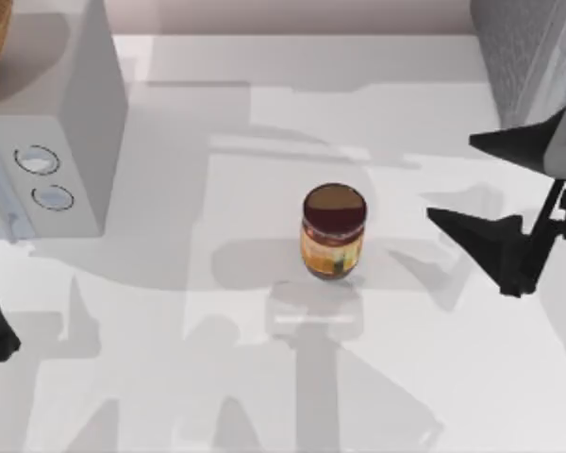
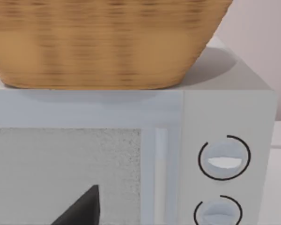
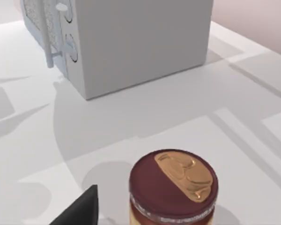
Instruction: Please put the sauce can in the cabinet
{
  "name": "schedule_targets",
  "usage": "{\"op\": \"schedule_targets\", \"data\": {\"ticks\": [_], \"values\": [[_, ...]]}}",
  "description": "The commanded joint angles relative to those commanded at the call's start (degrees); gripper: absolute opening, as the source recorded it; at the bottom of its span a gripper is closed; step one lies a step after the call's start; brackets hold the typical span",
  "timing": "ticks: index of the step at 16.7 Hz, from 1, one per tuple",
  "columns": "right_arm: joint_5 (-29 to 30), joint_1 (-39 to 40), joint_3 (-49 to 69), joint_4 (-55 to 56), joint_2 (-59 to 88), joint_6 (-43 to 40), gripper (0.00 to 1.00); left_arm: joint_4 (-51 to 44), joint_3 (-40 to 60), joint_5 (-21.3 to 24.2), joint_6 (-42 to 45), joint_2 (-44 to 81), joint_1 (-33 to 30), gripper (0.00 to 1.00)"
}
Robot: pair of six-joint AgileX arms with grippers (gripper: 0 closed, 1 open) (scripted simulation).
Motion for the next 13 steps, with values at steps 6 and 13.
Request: {"op": "schedule_targets", "data": {"ticks": [6, 13], "values": [[-17.9, 0.9, 15.2, 13.8, 34.0, -4.8, 1.00, 0.0, 0.0, 0.0, 0.0, 0.0, 0.0, 1.00], [-28.7, 0.7, 26.2, 23.8, 55.1, -8.9, 1.00, 0.0, 0.0, 0.0, 0.0, 0.0, 0.0, 1.00]]}}
